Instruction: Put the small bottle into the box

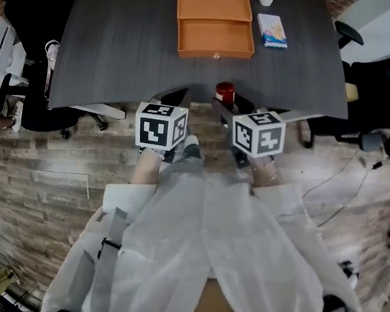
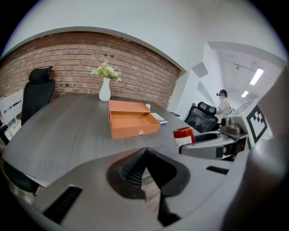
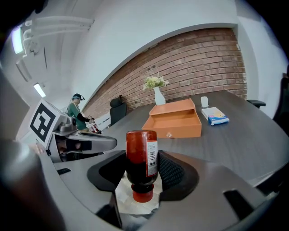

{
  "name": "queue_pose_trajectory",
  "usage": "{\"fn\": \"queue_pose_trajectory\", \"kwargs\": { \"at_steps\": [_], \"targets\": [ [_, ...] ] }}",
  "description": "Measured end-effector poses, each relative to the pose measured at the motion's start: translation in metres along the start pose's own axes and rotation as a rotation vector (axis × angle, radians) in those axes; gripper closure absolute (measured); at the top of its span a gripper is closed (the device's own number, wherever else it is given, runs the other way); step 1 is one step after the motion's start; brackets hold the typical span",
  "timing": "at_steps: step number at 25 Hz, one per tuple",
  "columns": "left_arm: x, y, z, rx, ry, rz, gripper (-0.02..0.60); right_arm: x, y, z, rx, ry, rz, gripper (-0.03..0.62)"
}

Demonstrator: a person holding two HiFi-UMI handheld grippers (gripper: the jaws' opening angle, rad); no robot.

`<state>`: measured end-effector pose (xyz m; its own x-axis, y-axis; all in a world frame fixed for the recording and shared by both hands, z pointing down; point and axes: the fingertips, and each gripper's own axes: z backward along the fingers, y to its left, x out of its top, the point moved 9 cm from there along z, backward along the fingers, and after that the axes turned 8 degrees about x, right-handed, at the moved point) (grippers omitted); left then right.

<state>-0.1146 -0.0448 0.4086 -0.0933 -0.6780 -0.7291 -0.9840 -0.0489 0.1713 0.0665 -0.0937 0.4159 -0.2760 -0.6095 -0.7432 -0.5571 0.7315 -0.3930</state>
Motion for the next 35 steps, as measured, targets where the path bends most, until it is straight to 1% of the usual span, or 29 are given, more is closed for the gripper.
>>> {"fn": "queue_pose_trajectory", "kwargs": {
  "at_steps": [7, 12, 19, 24, 28, 35],
  "targets": [
    [0.04, 0.03, -0.035, -0.03, 0.003, -0.04, 0.577, 0.039, -0.017, -0.034, -0.028, -0.03, -0.018, 0.385],
    [0.053, 0.049, -0.052, -0.045, 0.017, -0.053, 0.577, 0.052, -0.024, -0.053, -0.046, -0.034, -0.04, 0.385],
    [0.051, 0.052, -0.064, -0.085, 0.038, -0.047, 0.577, 0.049, -0.029, -0.059, -0.07, -0.011, -0.058, 0.385],
    [0.048, 0.056, -0.067, -0.101, 0.054, -0.037, 0.577, 0.054, -0.025, -0.058, -0.091, -0.022, -0.052, 0.384],
    [0.043, 0.056, -0.074, -0.136, 0.07, -0.026, 0.577, 0.05, -0.027, -0.057, -0.103, -0.012, -0.064, 0.384],
    [0.04, 0.058, -0.081, -0.133, 0.084, -0.004, 0.577, 0.045, -0.035, -0.058, -0.105, 0.012, -0.083, 0.385]
  ]
}}
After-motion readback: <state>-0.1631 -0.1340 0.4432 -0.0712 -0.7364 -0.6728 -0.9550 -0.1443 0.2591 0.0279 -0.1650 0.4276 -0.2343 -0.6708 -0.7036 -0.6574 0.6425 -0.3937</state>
